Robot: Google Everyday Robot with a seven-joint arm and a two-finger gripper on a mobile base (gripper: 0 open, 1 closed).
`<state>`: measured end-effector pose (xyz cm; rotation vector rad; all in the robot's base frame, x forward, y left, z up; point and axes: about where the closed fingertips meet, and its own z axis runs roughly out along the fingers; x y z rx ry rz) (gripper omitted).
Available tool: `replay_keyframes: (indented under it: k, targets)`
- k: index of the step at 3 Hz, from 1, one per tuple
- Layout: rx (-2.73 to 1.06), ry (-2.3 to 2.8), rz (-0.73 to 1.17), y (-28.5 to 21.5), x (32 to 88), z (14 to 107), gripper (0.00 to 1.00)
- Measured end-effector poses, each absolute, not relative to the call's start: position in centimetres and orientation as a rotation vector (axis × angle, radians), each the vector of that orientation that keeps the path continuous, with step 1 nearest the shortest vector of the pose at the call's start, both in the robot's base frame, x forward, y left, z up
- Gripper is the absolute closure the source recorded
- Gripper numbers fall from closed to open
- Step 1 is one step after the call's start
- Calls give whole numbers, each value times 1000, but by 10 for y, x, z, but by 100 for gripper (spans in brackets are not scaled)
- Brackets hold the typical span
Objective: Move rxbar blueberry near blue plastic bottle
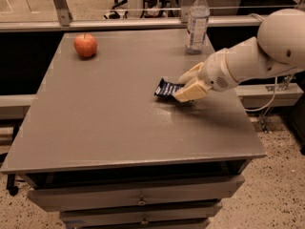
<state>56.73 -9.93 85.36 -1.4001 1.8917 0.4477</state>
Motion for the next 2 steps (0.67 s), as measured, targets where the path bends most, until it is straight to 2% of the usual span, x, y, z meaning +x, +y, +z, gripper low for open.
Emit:
replay_keyframes:
  k: [2]
  targets:
    - [-1413, 1790, 234, -130, 641, 927, 100]
